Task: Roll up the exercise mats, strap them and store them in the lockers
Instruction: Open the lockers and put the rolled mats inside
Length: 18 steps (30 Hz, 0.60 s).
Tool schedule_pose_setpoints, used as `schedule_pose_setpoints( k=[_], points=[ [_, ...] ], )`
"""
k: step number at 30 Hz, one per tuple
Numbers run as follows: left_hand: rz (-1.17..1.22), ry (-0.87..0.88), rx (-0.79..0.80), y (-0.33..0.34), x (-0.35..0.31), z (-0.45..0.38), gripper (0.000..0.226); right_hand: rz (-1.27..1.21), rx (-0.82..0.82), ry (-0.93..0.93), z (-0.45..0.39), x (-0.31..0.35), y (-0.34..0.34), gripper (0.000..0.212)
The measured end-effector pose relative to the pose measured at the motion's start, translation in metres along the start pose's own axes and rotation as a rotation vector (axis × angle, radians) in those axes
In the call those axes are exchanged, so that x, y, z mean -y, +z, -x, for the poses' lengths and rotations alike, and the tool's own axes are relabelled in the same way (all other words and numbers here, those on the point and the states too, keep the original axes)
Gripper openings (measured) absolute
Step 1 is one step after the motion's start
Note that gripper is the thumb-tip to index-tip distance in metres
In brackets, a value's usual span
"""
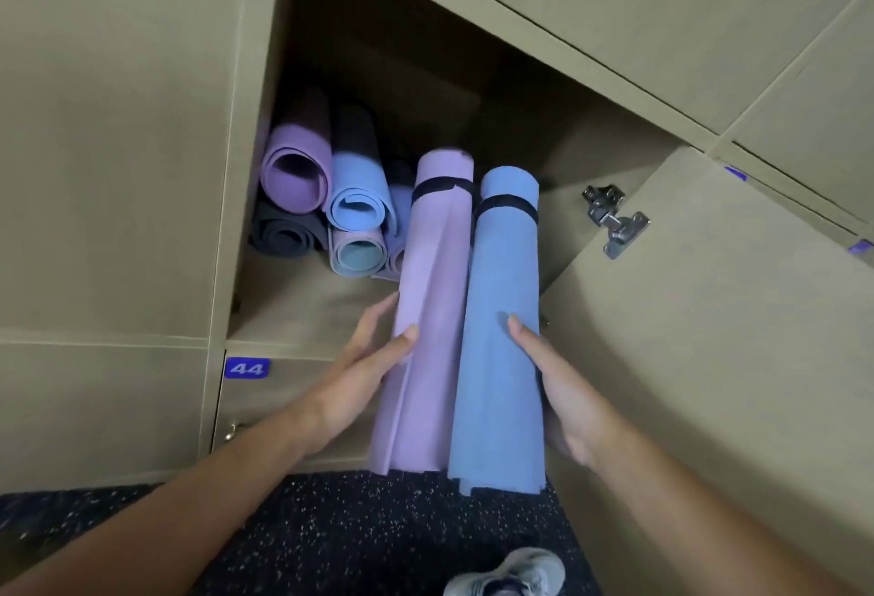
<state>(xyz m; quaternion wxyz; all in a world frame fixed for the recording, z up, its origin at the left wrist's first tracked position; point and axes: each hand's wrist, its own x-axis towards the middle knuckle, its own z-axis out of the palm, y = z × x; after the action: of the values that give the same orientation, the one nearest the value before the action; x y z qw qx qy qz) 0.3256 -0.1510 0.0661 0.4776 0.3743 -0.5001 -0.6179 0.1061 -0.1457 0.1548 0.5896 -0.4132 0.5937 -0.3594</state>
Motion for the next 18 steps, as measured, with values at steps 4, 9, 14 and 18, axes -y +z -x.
schedule_pose_setpoints(
  k=[4, 9, 14, 18],
  points=[
    [0.026, -0.115, 0.084, -0.012, -0.003, -0.018, 0.070, 0.051, -0.067, -0.008, -0.033, 0.013, 0.000, 0.062],
    [0.080, -0.160, 0.132, -0.015, 0.000, -0.037, 0.097, 0.055, -0.103, -0.006, -0.066, 0.030, 0.000, 0.069],
    [0.185, -0.044, 0.027, -0.001, -0.001, -0.048, 0.109, 0.063, -0.069, 0.006, -0.077, 0.047, -0.005, 0.078],
    [0.195, -0.010, -0.073, 0.010, -0.001, -0.047, 0.104, 0.121, -0.081, -0.029, -0.078, 0.056, -0.008, 0.093]
  ],
)
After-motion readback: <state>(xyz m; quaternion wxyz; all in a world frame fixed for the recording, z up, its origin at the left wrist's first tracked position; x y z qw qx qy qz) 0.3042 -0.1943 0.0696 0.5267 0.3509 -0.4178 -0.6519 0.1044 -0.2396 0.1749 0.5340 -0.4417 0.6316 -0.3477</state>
